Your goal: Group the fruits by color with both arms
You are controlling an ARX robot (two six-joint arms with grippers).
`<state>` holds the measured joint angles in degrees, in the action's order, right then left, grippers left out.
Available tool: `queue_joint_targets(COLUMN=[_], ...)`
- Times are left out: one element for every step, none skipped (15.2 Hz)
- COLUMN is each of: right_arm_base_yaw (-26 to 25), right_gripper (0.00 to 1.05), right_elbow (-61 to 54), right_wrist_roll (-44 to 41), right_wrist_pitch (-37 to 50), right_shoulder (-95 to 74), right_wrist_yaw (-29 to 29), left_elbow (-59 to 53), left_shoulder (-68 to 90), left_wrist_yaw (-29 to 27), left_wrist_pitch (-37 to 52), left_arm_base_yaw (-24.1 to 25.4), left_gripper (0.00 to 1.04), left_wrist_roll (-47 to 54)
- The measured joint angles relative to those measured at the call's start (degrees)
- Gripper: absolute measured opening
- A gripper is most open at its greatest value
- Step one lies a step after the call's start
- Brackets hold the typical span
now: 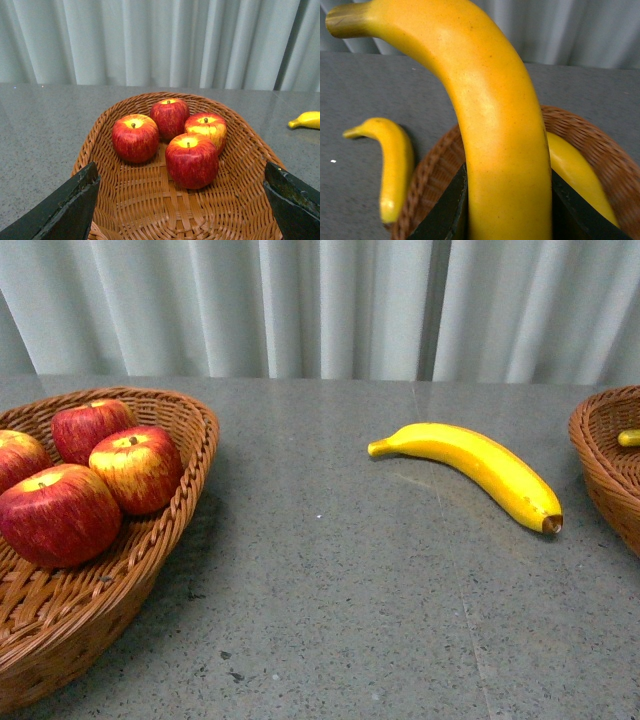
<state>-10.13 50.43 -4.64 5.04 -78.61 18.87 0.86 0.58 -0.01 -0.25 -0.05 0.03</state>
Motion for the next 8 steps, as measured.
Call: queue_joint_targets(right_arm_base_yaw=[-3.28,-5.88,-8.39,-10.84,-13.00,-14.29,-14.75,-14.62], right_gripper=[0.33,0.33,0.33,0.33,0.33,0.33,0.33,0.33], right_elbow=[-3.48,-6.95,-10.08,-13.42,-15.39,-16.04,-16.22,-16.22], right_wrist_roll=[-2.03,-4.17,-5.62,-7.96,-10.32,-11.91,-13.16,-14.29], right_wrist_pitch=[1.20,2.12,2.12,2.14,1.88,1.07,1.05,0.59], right_shoulder=[2.21,3.74,4.68,5.62,5.86,5.97,5.99,6.03], right_wrist_yaw=[1.09,2.60,4.76,6.47,7.48,7.74,7.58,7.74], left_elbow=[0.00,0.00,0.00,0.00,0.00,0.00,0.00,0.00], left_shoulder=[0.00,0.00,0.00,0.00,0.00,0.00,0.00,0.00], left_wrist_yaw=[0.00,0.00,0.00,-0.02,0.00,-0.02,0.00,0.00], left_wrist_pitch=[0.00,0.00,0.00,0.00,0.00,0.00,0.00,0.00], left_arm_base_yaw=[0.00,0.00,0.00,0.00,0.00,0.00,0.00,0.00], left_gripper=[0.98,0.98,0.98,0.98,0.98,0.98,0.98,0.98], left_wrist_roll=[0.00,0.00,0.00,0.00,0.00,0.00,0.00,0.00])
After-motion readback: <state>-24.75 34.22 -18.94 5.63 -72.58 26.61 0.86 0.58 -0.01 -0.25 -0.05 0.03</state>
